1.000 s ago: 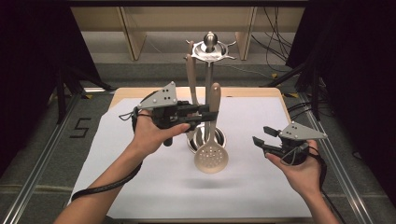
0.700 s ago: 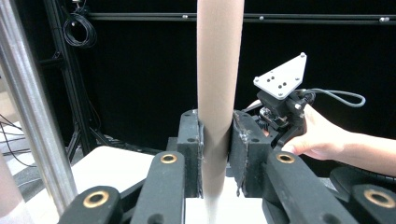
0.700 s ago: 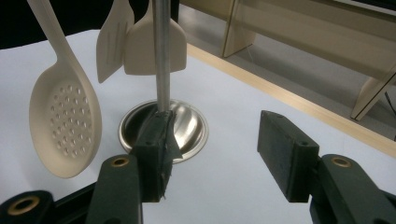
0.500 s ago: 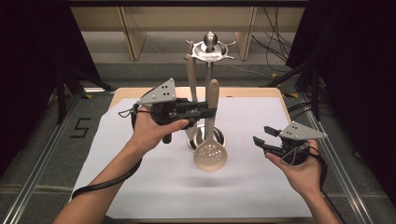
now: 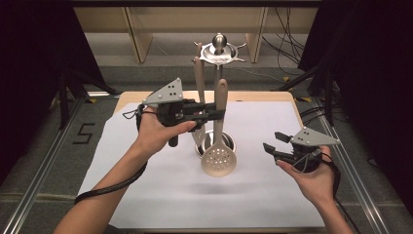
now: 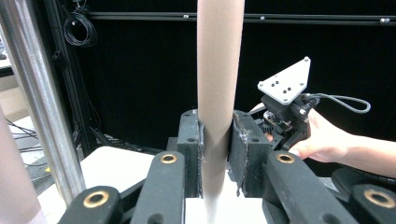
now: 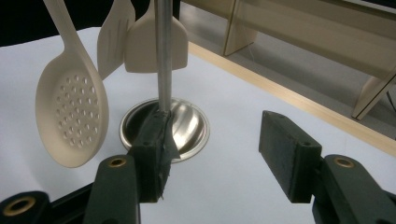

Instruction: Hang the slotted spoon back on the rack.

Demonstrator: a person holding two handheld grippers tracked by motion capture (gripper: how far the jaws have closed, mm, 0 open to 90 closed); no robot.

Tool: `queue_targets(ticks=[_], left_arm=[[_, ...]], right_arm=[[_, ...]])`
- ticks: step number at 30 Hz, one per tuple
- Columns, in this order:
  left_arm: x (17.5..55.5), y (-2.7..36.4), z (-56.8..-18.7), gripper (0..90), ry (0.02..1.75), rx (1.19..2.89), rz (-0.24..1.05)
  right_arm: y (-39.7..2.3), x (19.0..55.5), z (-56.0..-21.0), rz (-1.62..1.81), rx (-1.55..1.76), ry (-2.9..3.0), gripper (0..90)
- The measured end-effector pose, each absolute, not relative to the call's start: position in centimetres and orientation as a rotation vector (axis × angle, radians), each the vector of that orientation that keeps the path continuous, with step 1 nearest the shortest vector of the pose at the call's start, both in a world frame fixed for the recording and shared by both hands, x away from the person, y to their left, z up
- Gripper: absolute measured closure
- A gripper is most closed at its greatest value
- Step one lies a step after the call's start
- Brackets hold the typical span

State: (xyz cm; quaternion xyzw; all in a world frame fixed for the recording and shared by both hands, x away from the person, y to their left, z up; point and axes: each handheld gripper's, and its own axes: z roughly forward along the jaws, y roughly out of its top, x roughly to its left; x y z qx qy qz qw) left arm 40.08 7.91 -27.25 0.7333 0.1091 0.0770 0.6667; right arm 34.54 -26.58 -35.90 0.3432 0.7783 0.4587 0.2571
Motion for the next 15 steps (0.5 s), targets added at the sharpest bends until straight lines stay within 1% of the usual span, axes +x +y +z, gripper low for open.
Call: queue_targets(ticks=[15], left_arm=[[40.87, 8.09, -26.92, 74.6, 0.254, 1.66, 0.177]], right_arm=[[-26.55, 34.85, -35.99, 1.248, 0.888, 2.084, 44.5]])
